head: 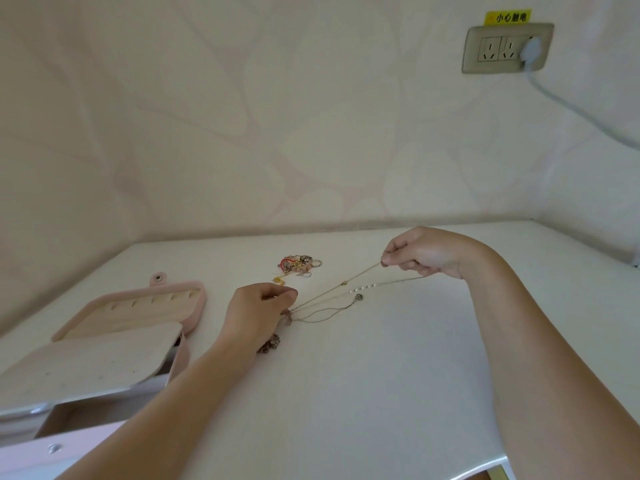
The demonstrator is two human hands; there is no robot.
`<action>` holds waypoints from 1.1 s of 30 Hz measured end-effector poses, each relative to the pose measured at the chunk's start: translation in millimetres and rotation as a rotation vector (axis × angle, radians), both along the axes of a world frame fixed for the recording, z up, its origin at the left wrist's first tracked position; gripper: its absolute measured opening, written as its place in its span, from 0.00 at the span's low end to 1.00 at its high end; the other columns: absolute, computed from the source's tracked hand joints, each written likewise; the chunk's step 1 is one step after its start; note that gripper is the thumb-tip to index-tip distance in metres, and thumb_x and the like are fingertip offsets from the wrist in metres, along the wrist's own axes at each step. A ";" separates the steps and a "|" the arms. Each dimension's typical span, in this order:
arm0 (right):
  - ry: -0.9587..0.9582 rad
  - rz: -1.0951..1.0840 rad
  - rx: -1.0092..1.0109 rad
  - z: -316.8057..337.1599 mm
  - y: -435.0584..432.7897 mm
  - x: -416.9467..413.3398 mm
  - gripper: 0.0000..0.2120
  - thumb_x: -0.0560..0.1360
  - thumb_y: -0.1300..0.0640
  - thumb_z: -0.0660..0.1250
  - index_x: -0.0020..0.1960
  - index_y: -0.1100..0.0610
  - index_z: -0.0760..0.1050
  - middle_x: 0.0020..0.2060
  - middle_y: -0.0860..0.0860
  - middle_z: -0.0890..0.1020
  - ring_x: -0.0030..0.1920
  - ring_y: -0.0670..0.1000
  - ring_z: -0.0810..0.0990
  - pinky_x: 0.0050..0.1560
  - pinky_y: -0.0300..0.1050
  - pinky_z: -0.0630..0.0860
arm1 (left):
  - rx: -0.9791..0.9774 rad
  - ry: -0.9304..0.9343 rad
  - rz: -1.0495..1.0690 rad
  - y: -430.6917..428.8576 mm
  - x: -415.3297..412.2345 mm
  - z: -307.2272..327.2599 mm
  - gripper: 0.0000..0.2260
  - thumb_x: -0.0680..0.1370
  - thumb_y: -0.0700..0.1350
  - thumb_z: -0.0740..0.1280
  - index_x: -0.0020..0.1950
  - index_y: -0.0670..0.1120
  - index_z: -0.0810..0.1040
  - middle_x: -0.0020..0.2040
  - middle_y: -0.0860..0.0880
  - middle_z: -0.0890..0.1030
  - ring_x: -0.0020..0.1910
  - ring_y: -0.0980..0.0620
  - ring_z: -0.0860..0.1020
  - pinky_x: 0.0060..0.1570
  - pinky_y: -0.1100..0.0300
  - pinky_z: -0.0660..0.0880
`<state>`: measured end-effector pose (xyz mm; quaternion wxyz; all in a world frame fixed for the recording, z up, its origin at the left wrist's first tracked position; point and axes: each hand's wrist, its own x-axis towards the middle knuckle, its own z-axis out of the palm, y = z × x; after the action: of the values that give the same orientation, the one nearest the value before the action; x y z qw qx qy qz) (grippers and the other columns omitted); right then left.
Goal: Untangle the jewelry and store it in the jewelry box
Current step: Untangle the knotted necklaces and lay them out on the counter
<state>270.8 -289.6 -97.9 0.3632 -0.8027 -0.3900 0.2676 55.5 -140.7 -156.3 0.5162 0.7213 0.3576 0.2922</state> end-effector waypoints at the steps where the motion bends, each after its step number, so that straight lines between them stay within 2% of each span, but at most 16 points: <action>1: -0.079 -0.053 -0.055 -0.6 -1.0 2.3 0.03 0.74 0.59 0.69 0.41 0.56 0.80 0.27 0.49 0.69 0.28 0.48 0.62 0.27 0.37 0.56 | -0.035 -0.047 0.004 0.5 0.2 -0.2 0.05 0.76 0.43 0.67 0.44 0.46 0.83 0.30 0.51 0.75 0.21 0.58 0.64 0.22 0.66 0.59; 4: -0.232 -0.133 -0.227 -1.9 0.5 3.2 0.06 0.71 0.55 0.72 0.45 0.57 0.83 0.33 0.52 0.73 0.32 0.52 0.65 0.29 0.38 0.60 | -0.126 -0.177 -0.034 0.6 1.3 -0.1 0.09 0.79 0.38 0.62 0.49 0.45 0.82 0.36 0.50 0.79 0.20 0.59 0.62 0.19 0.69 0.58; 7: -0.263 -0.201 -0.356 -2.9 3.6 4.5 0.15 0.70 0.52 0.73 0.51 0.61 0.81 0.32 0.51 0.73 0.32 0.53 0.68 0.38 0.41 0.67 | -0.163 -0.231 -0.094 -3.0 1.4 0.8 0.13 0.80 0.36 0.60 0.55 0.49 0.80 0.42 0.50 0.82 0.20 0.59 0.62 0.20 0.69 0.59; 9: -0.293 -0.208 -0.426 -6.7 6.2 8.0 0.16 0.69 0.52 0.74 0.50 0.63 0.80 0.34 0.53 0.74 0.35 0.54 0.70 0.42 0.42 0.68 | -0.170 -0.244 -0.150 -7.1 0.7 2.2 0.15 0.79 0.35 0.60 0.59 0.51 0.78 0.45 0.51 0.82 0.21 0.60 0.64 0.21 0.70 0.61; 11: -0.308 -0.201 -0.437 -9.6 8.4 7.1 0.11 0.68 0.55 0.75 0.42 0.62 0.79 0.33 0.54 0.75 0.32 0.54 0.70 0.40 0.42 0.68 | -0.175 -0.254 -0.207 -10.3 -0.4 4.3 0.18 0.79 0.34 0.60 0.62 0.53 0.75 0.48 0.51 0.82 0.22 0.61 0.66 0.22 0.71 0.62; 13: -0.332 -0.144 -0.442 -10.9 11.1 2.0 0.09 0.68 0.56 0.75 0.40 0.62 0.79 0.32 0.53 0.75 0.32 0.54 0.74 0.42 0.43 0.70 | -0.189 -0.260 -0.241 -11.4 -1.5 6.7 0.21 0.78 0.32 0.60 0.64 0.54 0.73 0.50 0.50 0.81 0.22 0.61 0.67 0.22 0.71 0.62; 15: -0.414 -0.052 -0.394 -10.2 16.4 -7.8 0.09 0.68 0.57 0.75 0.46 0.60 0.81 0.36 0.51 0.78 0.42 0.53 0.79 0.46 0.42 0.72 | -0.203 -0.270 -0.266 -11.1 -2.1 8.8 0.24 0.78 0.30 0.59 0.66 0.54 0.72 0.51 0.49 0.81 0.21 0.60 0.65 0.21 0.71 0.62; 16: -0.413 -0.012 -0.300 -9.3 20.0 -14.6 0.07 0.68 0.58 0.75 0.46 0.57 0.81 0.38 0.49 0.79 0.44 0.50 0.79 0.46 0.40 0.72 | -0.207 -0.273 -0.277 -11.0 -2.3 9.6 0.24 0.77 0.30 0.59 0.66 0.54 0.71 0.52 0.49 0.81 0.21 0.60 0.64 0.21 0.70 0.61; 19: -0.165 0.206 -0.002 -6.3 32.5 -41.6 0.05 0.69 0.61 0.74 0.43 0.52 0.83 0.36 0.46 0.81 0.40 0.46 0.76 0.40 0.33 0.70 | -0.209 -0.276 -0.307 -10.9 -3.8 11.8 0.24 0.78 0.31 0.58 0.66 0.56 0.71 0.53 0.50 0.82 0.21 0.59 0.61 0.21 0.70 0.60; 23: 0.125 0.400 0.065 -14.6 48.5 -68.4 0.07 0.73 0.63 0.70 0.50 0.57 0.82 0.36 0.42 0.82 0.36 0.42 0.77 0.39 0.32 0.72 | -0.248 -0.321 -0.355 -8.7 -5.2 15.6 0.22 0.79 0.33 0.57 0.66 0.56 0.70 0.51 0.51 0.81 0.22 0.58 0.58 0.21 0.68 0.56; 28: 0.385 0.392 0.135 -23.8 60.2 -77.7 0.04 0.74 0.65 0.68 0.46 0.60 0.80 0.32 0.44 0.81 0.31 0.41 0.75 0.34 0.31 0.71 | -0.294 -0.376 -0.377 -5.6 -6.0 16.4 0.24 0.79 0.32 0.55 0.66 0.56 0.71 0.49 0.52 0.82 0.21 0.58 0.58 0.19 0.69 0.59; 33: 0.513 0.295 0.200 -28.2 63.7 -79.7 0.04 0.73 0.65 0.69 0.43 0.58 0.80 0.32 0.48 0.83 0.28 0.41 0.75 0.33 0.32 0.73 | -0.259 -0.365 -0.388 -5.2 -5.6 18.1 0.26 0.78 0.31 0.55 0.68 0.58 0.68 0.53 0.51 0.82 0.22 0.58 0.62 0.20 0.69 0.60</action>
<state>191.1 -225.9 -126.0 0.4841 -0.6041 -0.4221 0.4716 49.9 -145.9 -138.2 0.7059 0.6399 0.1487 0.2649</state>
